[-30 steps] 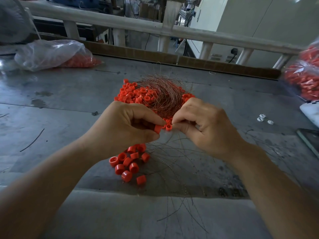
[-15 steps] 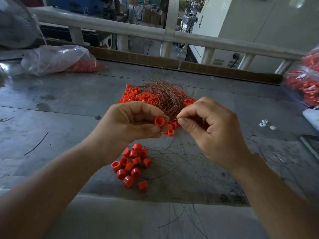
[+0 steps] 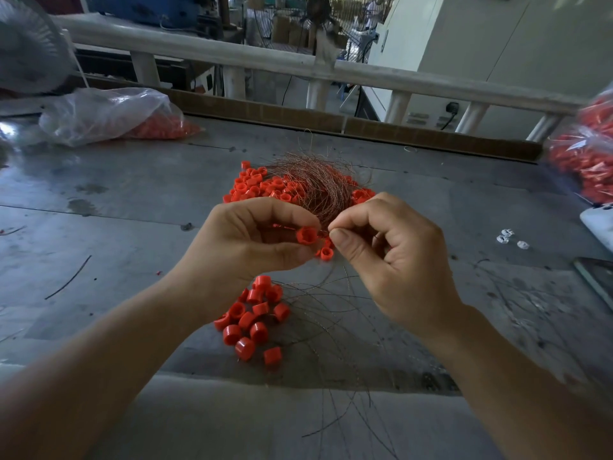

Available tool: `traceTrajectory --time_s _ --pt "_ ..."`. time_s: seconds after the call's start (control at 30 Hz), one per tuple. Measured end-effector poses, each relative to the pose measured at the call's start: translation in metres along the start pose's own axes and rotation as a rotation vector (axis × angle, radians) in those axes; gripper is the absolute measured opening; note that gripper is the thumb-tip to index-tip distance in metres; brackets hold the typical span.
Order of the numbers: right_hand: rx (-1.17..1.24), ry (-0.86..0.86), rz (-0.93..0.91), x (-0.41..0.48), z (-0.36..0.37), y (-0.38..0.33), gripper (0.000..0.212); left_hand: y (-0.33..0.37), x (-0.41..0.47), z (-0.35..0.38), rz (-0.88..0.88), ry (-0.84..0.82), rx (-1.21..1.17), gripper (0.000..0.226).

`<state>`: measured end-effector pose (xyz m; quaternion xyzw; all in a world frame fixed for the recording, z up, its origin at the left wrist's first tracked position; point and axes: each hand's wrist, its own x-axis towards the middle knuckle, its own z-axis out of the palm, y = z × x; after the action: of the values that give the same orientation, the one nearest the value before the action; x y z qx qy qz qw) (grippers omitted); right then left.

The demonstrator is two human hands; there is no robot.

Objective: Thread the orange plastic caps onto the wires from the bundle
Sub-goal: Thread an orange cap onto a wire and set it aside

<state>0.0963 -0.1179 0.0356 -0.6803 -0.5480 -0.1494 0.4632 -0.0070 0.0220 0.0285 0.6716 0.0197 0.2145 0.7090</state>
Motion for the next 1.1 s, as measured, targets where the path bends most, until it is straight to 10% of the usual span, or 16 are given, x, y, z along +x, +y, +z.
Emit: traceTrajectory --time_s 1.1 --pt "-0.025 -0.067 0.014 0.0016 0.0005 -0.0001 0.005 0.0024 -0.0009 -0.0035 0.021 -0.06 -0.121 0.03"
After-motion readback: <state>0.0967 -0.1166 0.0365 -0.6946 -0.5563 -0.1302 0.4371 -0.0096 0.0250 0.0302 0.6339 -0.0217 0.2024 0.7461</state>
